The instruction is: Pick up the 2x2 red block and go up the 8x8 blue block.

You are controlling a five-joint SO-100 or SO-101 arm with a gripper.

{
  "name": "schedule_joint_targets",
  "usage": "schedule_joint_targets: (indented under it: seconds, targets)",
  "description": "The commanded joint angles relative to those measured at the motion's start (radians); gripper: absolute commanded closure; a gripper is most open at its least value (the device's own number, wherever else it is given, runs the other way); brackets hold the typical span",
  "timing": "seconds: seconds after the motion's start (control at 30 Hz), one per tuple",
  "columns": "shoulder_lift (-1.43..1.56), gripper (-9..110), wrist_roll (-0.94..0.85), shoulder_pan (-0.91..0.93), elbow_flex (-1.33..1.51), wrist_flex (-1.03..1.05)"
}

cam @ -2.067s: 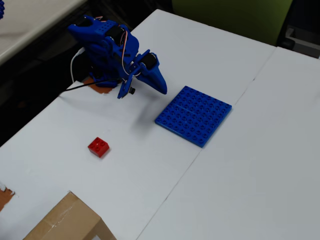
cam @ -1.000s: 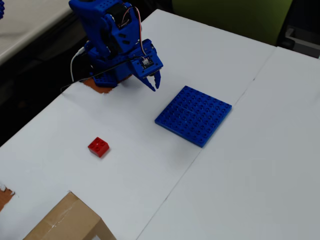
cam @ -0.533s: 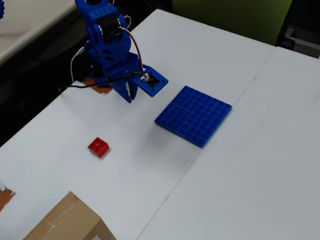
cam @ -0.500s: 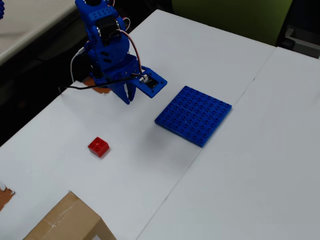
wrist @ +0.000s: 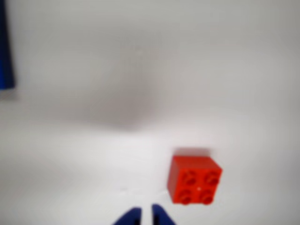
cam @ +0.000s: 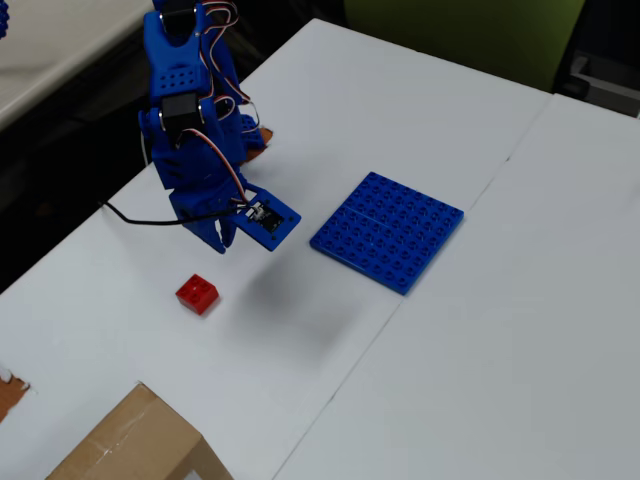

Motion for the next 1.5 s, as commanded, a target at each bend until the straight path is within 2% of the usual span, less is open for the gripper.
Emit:
schedule_joint_targets:
  seconds: [0.0,0.93,1.17,1.47]
  targets:
    - [-0.002,98,-0.031,0.043,-0.049,-0.04]
    - [-0.109,96,-0.153,0.173,-0.051,-0.31]
    - [-0.112,87,-0.166,0.186,-0.051,-0.304]
    - [-0.11,82,-0.152,0.164,-0.051,-0.275]
